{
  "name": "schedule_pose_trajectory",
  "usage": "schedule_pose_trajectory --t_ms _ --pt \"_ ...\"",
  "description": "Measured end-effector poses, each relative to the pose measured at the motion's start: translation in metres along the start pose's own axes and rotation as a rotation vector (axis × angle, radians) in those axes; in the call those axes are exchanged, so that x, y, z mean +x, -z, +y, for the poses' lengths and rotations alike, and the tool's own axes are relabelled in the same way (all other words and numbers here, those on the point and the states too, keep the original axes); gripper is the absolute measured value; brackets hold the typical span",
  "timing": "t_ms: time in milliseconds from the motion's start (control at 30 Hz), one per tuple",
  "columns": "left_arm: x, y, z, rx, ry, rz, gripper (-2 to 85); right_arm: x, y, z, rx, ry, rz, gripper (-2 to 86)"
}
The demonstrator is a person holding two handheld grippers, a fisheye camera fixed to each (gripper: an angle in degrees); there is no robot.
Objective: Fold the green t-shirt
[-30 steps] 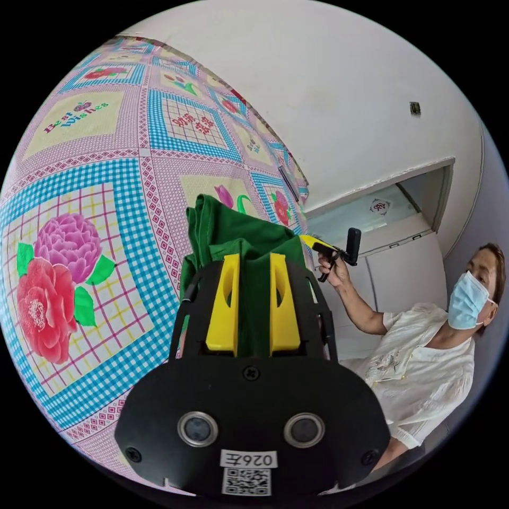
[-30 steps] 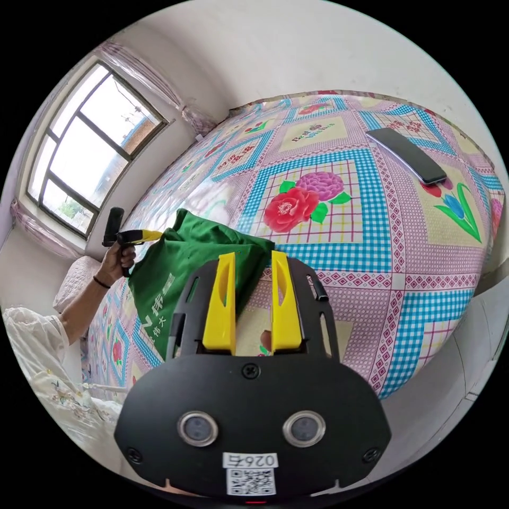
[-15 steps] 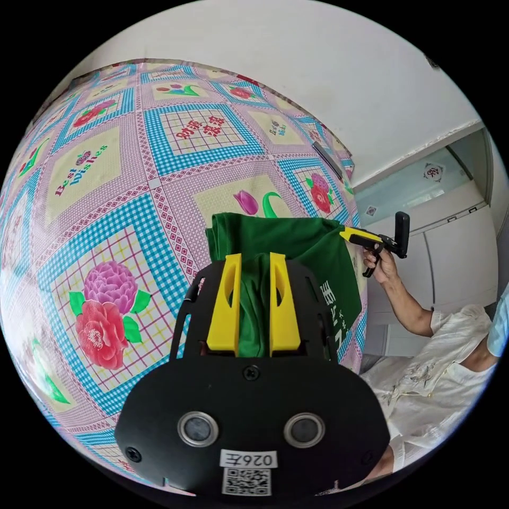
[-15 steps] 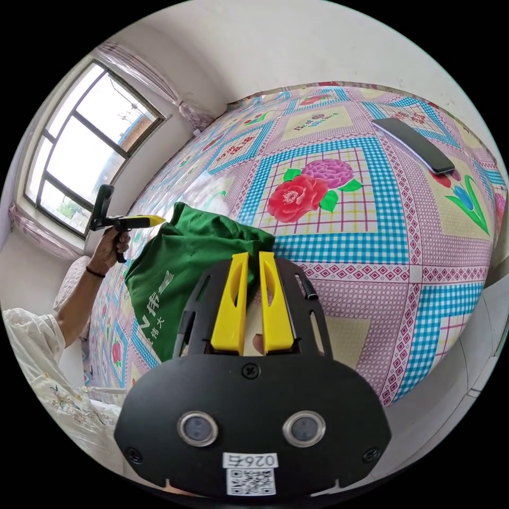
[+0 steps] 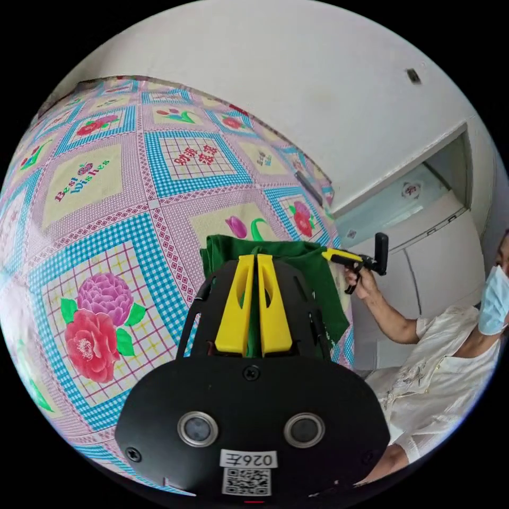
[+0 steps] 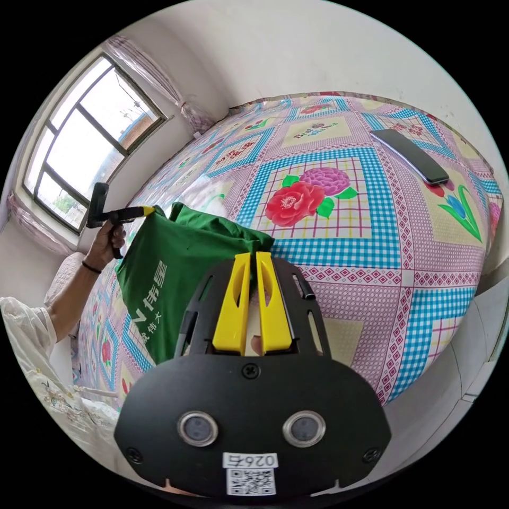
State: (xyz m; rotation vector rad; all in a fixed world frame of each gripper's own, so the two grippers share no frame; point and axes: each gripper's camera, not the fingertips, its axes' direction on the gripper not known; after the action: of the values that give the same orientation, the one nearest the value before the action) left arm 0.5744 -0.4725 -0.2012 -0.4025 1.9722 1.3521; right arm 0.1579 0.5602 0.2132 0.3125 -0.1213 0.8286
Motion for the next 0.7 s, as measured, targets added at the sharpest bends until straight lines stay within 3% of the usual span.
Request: schedule_pose_trajectory --t_ms 167,333,533,700 --pt "-0.039 -0.013 0.017 -0.063 0.142 0.101 2.2 0.015 -0.008 0.001 0.007 -0.026 -0.023 -1.5" --pt "-0.048 0.013 0.026 0.008 0.151 0.178 2.5 0.026 -0.014 -0.001 0.004 -0.035 -0.015 -1.3" --pt "-0.030 0.043 0.043 0.021 0.140 0.117 -0.7 0.027 -0.015 -0.001 0.026 -0.036 0.022 0.5" --pt "-0.001 0.015 0.065 -0.080 0.086 0.074 -1.0 -0.006 0.002 0.006 0.081 0.046 0.195 -0.7"
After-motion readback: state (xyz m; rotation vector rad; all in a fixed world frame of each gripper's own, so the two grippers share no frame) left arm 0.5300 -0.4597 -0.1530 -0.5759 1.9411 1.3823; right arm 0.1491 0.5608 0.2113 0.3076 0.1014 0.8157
